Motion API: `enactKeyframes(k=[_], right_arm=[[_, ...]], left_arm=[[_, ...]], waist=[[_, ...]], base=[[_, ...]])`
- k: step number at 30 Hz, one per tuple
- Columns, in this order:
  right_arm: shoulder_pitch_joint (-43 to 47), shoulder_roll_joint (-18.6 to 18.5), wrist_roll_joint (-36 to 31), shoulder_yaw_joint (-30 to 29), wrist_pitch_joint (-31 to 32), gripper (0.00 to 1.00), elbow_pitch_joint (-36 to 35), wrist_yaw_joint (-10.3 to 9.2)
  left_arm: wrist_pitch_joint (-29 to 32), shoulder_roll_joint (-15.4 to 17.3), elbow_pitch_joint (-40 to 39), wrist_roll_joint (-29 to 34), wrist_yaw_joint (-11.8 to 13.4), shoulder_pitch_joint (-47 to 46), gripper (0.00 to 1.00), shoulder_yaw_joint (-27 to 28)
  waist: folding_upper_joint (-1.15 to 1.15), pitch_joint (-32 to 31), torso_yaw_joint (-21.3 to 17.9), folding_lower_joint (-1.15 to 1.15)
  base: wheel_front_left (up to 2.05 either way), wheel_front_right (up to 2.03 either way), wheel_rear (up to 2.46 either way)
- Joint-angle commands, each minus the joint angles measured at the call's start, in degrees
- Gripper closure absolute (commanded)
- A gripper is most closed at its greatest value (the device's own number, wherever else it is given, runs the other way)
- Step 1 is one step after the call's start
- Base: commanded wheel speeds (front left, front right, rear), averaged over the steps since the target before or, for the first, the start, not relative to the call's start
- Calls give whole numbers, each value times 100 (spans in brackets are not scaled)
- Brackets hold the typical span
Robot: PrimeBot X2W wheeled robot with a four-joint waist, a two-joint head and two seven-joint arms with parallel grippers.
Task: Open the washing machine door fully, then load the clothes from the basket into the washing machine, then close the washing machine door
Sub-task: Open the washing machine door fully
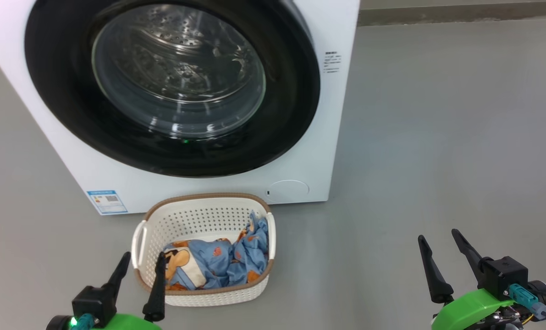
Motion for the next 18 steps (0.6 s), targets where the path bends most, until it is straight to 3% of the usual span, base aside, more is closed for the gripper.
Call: enactKeyframes(k=[1,18], right_arm=[[-245,-15,60,148,-70,0,-146,9],[-225,3,59,129,-106,0,-121,9]], left_arm=[[-99,132,-131,-10,19,-240,0,180],[-111,150,-128,-41,58,-217,0,135]], waist=[[0,2,1,0],[0,-5,-6,0]], base=[[49,49,-99],[8,8,-16]])
